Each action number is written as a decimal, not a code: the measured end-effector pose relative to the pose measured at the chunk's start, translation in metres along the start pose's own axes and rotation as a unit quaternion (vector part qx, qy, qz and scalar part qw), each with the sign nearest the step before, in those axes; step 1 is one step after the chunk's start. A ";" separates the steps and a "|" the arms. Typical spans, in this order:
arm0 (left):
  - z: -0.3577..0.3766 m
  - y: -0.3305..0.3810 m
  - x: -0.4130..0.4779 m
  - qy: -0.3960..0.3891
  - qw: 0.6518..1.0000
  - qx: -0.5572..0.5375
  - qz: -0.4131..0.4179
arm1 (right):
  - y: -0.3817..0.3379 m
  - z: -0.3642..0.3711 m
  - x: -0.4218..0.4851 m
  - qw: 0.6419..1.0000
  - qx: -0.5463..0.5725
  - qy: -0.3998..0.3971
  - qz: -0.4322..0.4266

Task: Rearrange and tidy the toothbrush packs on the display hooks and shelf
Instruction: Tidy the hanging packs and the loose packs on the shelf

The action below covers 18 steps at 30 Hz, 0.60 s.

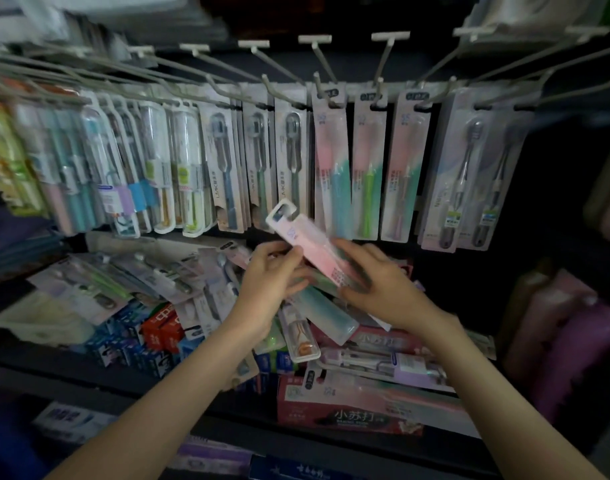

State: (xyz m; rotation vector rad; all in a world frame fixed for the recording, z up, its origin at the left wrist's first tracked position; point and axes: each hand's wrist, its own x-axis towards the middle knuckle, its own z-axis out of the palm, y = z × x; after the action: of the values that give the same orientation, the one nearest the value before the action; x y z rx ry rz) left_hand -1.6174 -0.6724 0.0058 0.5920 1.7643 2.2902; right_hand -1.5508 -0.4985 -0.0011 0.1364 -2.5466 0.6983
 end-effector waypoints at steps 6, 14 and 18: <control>0.009 0.023 0.034 0.014 0.918 0.313 0.242 | 0.006 -0.043 0.009 0.982 -0.082 0.170 0.011; 0.035 0.048 0.113 0.042 0.670 0.627 0.395 | -0.015 -0.059 0.047 0.931 -0.255 0.250 0.071; 0.049 0.048 0.121 0.023 0.663 0.636 0.393 | -0.012 -0.054 0.067 0.921 -0.278 0.235 0.136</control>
State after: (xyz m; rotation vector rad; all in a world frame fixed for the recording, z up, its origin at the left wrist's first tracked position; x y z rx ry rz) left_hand -1.7021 -0.5960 0.0863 1.7384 3.4389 0.7453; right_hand -1.5829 -0.4793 0.0773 -0.5248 -2.2015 0.0536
